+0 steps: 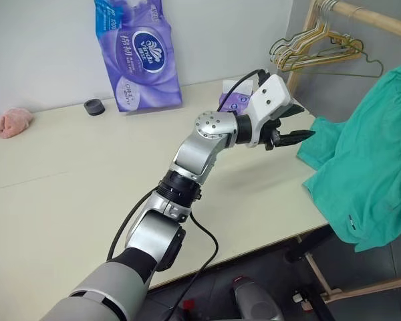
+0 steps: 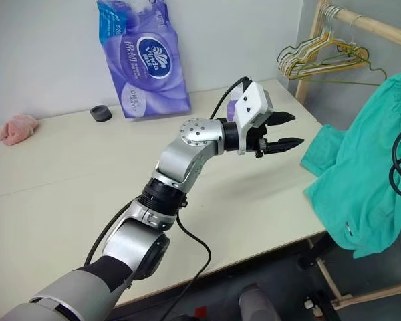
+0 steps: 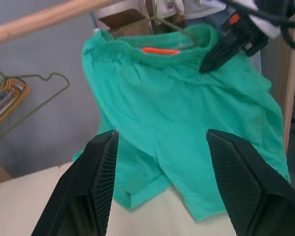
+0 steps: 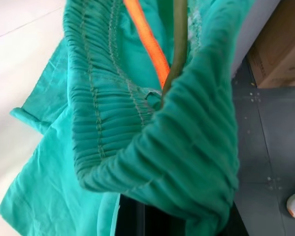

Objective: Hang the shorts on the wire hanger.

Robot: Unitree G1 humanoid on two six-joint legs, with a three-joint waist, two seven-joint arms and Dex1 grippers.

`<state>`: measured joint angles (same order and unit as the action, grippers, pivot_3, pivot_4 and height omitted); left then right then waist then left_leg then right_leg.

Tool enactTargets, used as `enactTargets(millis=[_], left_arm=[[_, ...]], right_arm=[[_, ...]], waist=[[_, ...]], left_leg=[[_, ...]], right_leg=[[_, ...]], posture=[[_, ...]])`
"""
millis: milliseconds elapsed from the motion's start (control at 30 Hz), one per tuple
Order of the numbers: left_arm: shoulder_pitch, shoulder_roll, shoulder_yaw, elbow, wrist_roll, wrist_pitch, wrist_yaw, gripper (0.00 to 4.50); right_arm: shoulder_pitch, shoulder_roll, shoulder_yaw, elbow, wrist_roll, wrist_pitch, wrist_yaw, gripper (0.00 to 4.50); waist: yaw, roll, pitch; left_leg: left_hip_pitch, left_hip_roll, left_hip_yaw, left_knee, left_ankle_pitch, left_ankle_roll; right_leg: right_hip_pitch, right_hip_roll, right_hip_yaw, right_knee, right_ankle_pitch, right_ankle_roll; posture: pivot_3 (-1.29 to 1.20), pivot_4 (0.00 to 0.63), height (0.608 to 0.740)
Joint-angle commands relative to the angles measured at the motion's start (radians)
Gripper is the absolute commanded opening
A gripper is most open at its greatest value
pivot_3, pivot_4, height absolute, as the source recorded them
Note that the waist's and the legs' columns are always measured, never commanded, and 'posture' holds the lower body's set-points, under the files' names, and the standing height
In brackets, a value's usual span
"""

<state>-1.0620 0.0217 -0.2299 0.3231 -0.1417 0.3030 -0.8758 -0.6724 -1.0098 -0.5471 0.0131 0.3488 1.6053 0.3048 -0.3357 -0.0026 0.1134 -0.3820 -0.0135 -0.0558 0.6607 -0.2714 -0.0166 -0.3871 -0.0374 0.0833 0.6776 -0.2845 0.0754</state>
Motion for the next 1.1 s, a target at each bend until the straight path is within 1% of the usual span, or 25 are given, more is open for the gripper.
enactTargets(millis=[33,267,467,533,700,900,967,1000,1067,1100], left_arm=[[-0.035,-0.015,0.016,-0.053,-0.023,-0.012,0.016,3.00],[-0.049,-0.019,0.016,-0.047,-0.028,-0.025,0.026,3.00],[-0.051,-0.018,0.010,-0.047,-0.045,0.004,0.000,3.00],[-0.048,-0.016,0.004,-0.051,-0.051,0.024,-0.012,3.00],[-0.036,-0.011,-0.004,-0.060,-0.046,0.038,-0.012,3.00],[-0.023,-0.005,-0.014,-0.081,-0.048,0.053,-0.019,3.00],[-0.022,-0.005,-0.016,-0.083,-0.050,0.055,-0.018,3.02],[-0.022,-0.005,-0.017,-0.084,-0.050,0.055,-0.017,3.02],[-0.021,-0.006,-0.018,-0.084,-0.051,0.052,-0.016,3.02],[-0.021,-0.005,-0.018,-0.083,-0.050,0.049,-0.016,3.02]], right_arm=[[-0.096,-0.018,0.034,0.070,-0.038,-0.027,-0.030,0.00],[-0.234,-0.036,0.120,0.268,-0.081,-0.093,-0.038,0.00],[-0.312,-0.062,0.184,0.437,-0.105,-0.156,-0.016,0.00],[-0.324,-0.067,0.203,0.475,-0.108,-0.172,-0.005,0.00],[-0.312,-0.065,0.230,0.500,-0.103,-0.194,0.018,0.00],[-0.282,-0.051,0.225,0.450,-0.086,-0.197,0.045,0.00],[-0.272,-0.049,0.217,0.433,-0.089,-0.194,0.039,0.58],[-0.267,-0.046,0.208,0.418,-0.090,-0.187,0.034,0.78],[-0.258,-0.040,0.191,0.381,-0.094,-0.171,0.019,1.49],[-0.255,-0.035,0.180,0.361,-0.100,-0.164,0.004,1.77]], waist=[[0.000,0.001,0.001],[-0.003,0.002,0.003],[-0.005,0.003,0.006],[-0.005,0.003,0.006],[-0.001,-0.003,0.013],[0.003,-0.003,0.022],[0.003,-0.003,0.023],[0.003,-0.003,0.024],[0.003,-0.003,0.025],[0.003,-0.003,0.026]], left_leg=[[0.000,0.000,0.002,0.000,-0.001,0.001],[0.002,-0.001,0.009,0.000,-0.004,0.005],[0.002,-0.001,0.012,0.000,-0.004,0.006],[0.002,-0.005,0.013,0.000,-0.004,0.006],[0.002,-0.008,0.012,0.000,-0.004,0.006],[0.002,-0.008,0.010,0.001,-0.004,0.005],[0.002,-0.008,0.009,0.001,-0.004,0.005],[0.002,-0.008,0.009,0.001,-0.004,0.005],[0.002,-0.008,0.009,0.001,-0.004,0.005],[0.002,-0.008,0.009,0.001,-0.004,0.005]], right_leg=[[0.000,0.000,0.002,0.000,0.000,0.000],[0.000,0.000,0.010,-0.001,-0.001,0.002],[0.000,0.000,0.013,-0.001,0.000,0.003],[0.000,0.000,0.013,-0.002,0.000,0.004],[0.000,-0.002,0.014,-0.002,0.000,0.005],[0.000,-0.002,0.014,-0.002,0.000,0.006],[0.000,-0.002,0.015,-0.002,0.000,0.006],[0.000,-0.002,0.015,-0.002,0.000,0.006],[0.000,-0.002,0.015,-0.002,0.000,0.006],[0.000,-0.002,0.015,-0.002,0.000,0.006]], posture=[[-0.38,0.114,0.740],[-0.37,0.115,0.740],[-0.36,0.118,0.740],[-0.36,0.118,0.740],[-0.34,0.138,0.740],[-0.34,0.144,0.740],[-0.34,0.142,0.740],[-0.34,0.141,0.740],[-0.34,0.141,0.740],[-0.34,0.141,0.740]])
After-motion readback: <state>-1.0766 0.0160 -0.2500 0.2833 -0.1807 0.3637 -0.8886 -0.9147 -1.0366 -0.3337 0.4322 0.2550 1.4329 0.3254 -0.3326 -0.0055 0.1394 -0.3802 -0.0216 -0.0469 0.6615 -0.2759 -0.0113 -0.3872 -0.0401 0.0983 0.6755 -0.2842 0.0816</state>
